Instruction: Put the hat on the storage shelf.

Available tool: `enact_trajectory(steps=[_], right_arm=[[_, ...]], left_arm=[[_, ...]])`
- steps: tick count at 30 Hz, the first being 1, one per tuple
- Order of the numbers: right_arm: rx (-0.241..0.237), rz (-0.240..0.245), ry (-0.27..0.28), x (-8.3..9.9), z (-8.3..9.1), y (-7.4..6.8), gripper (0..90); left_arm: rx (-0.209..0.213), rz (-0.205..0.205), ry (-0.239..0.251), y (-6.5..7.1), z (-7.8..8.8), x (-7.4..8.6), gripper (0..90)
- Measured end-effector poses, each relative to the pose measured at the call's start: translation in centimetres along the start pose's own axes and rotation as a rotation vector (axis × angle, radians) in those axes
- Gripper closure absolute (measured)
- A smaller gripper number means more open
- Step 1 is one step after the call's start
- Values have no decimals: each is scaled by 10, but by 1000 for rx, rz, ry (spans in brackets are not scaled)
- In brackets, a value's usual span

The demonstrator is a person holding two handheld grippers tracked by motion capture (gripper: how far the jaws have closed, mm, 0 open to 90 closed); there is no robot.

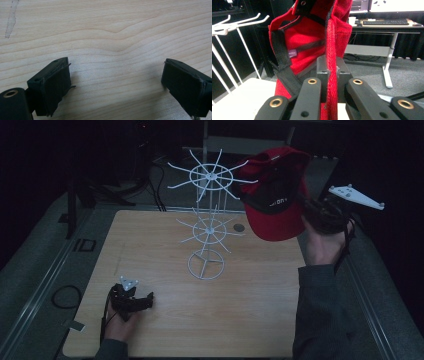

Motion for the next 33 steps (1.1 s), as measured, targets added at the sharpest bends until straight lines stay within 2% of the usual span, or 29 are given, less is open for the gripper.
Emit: enact_trajectory(steps=[21, 33], right_arm=[[-7, 1, 17, -6, -2, -6, 856], [-22, 19, 24, -8, 1, -10, 855]], left_arm=[[0, -1, -1, 0, 0, 0, 88], [0, -1, -1, 0, 0, 0, 88]])
Point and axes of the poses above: each handheld gripper's, and its own axes: z roughly backward along the jaws, x roughly out of its underside, y roughly to its right, the point moved 4 cm from there along -z, roughly forward along the jaws, and after that the axes turned 3 degrees about -x, right-handed, at the moved point
